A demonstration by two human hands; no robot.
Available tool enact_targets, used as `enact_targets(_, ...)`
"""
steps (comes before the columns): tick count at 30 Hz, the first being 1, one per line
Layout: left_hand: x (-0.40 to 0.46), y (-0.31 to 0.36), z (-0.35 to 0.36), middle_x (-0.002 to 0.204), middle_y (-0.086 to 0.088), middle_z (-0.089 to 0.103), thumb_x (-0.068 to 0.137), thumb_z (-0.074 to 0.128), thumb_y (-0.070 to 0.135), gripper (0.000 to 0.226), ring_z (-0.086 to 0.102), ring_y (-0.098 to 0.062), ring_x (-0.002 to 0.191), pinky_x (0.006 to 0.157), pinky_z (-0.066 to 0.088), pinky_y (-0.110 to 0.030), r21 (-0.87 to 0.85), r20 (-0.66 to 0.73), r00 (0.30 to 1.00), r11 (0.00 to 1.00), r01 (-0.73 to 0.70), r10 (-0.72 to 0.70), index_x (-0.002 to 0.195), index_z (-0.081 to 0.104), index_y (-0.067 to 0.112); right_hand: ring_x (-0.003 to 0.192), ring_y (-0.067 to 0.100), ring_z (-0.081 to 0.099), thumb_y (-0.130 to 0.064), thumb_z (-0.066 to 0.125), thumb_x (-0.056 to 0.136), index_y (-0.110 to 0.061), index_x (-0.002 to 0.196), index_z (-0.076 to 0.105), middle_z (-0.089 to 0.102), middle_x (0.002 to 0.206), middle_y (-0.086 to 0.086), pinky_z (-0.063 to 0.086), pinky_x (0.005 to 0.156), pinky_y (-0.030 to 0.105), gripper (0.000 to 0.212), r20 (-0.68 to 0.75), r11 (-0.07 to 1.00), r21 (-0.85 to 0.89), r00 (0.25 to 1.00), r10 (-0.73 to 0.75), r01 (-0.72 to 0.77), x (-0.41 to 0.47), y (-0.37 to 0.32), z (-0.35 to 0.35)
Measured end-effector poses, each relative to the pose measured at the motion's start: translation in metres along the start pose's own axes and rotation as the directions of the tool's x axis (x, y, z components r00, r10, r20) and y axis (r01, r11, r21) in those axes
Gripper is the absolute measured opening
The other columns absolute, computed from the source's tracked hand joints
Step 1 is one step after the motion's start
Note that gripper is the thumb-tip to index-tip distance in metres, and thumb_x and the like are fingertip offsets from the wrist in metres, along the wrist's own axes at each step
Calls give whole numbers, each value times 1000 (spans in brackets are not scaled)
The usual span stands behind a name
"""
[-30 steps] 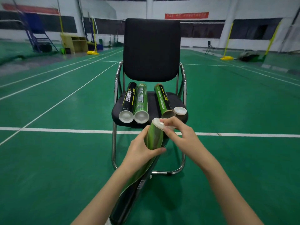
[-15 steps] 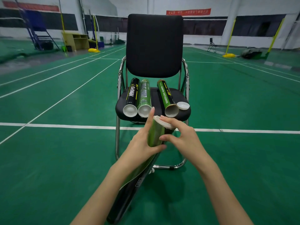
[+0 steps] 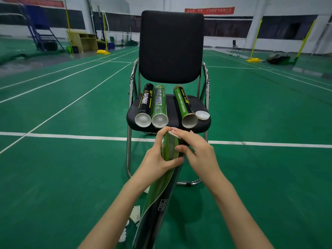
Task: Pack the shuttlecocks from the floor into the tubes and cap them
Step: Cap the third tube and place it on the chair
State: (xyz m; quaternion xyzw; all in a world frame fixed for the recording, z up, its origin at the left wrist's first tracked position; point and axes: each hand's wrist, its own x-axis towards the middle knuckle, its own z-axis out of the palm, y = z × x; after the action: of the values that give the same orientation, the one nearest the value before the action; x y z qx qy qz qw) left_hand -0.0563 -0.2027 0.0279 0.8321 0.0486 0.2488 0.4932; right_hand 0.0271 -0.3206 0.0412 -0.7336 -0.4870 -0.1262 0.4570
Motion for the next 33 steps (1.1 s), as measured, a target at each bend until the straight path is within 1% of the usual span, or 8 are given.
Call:
enact_targets(4, 2, -3, 0, 103, 20, 61, 75, 74, 21, 75, 62, -9, 92, 88, 49, -34, -10, -13, 1000, 1000, 3, -3, 126, 26, 48, 119, -1, 45, -13, 57, 83, -26, 123, 57, 51, 126, -21, 31, 105, 16, 42, 62, 996, 74, 997, 47, -52, 3, 2, 0)
enact_targets(7, 3, -5, -1, 103, 11, 64, 75, 75, 22, 76, 62, -8, 93, 89, 49, -35, -57, -3, 1000, 998, 25, -25, 126, 26, 47, 125, -1, 40, -21, 68, 82, -31, 126, 51, 48, 134, -15, 31, 105, 16, 48, 80, 965, 176, 980, 181, -192, 3, 6, -4)
enact_targets(11, 1, -3, 1, 96, 2, 65, 75, 75, 23, 74, 62, -13, 90, 84, 51, -33, -96, -9, 999, 995, 33, -34, 126, 26, 46, 111, -11, 47, -19, 74, 75, -17, 112, 61, 58, 124, -8, 35, 95, 7, 40, 6, 952, 214, 975, 224, -220, 4, 5, -5)
enact_targets(16, 3, -2, -5, 103, 7, 65, 74, 76, 24, 78, 63, -11, 91, 85, 50, -33, -54, -8, 999, 998, 31, -32, 127, 25, 49, 106, -13, 49, -19, 75, 74, -22, 106, 61, 57, 121, -14, 36, 85, 1, 35, 45, 909, 304, 957, 287, -287, 7, 4, -6)
enact_targets(24, 2, 0, -8, 104, 6, 63, 72, 77, 27, 77, 64, -12, 89, 86, 50, -40, -13, 11, 999, 999, 37, -37, 126, 25, 44, 114, 7, 54, -27, 73, 77, -25, 118, 57, 56, 126, -13, 45, 98, 25, 44, 191, 867, 298, 914, 357, -400, 14, -2, -21)
enact_targets(28, 5, 14, -9, 117, 8, 58, 73, 77, 27, 83, 62, -8, 97, 91, 48, -35, -45, 42, 999, 999, 23, -21, 128, 20, 52, 102, 10, 61, -42, 55, 86, -25, 132, 44, 60, 115, -7, 57, 81, 36, 51, 314, 685, 442, 815, 487, -579, 23, -10, -40)
enact_targets(31, 11, 24, -10, 118, 7, 57, 70, 79, 24, 98, 63, -7, 98, 91, 47, -28, -101, 62, 998, 995, 26, -20, 134, 10, 53, 98, 19, 67, -52, 49, 86, -23, 120, 57, 68, 110, -2, 59, 74, 41, 45, 457, 636, 403, 747, 483, -658, 26, -15, -51)
enact_targets(33, 16, 31, -11, 114, 8, 59, 68, 80, 25, 96, 62, -6, 98, 89, 48, -24, -102, 61, 997, 994, 49, -43, 134, 14, 47, 99, 20, 67, -52, 49, 87, -23, 115, 61, 69, 111, 0, 58, 73, 40, 42, 472, 627, 426, 751, 461, -652, 28, -20, -57)
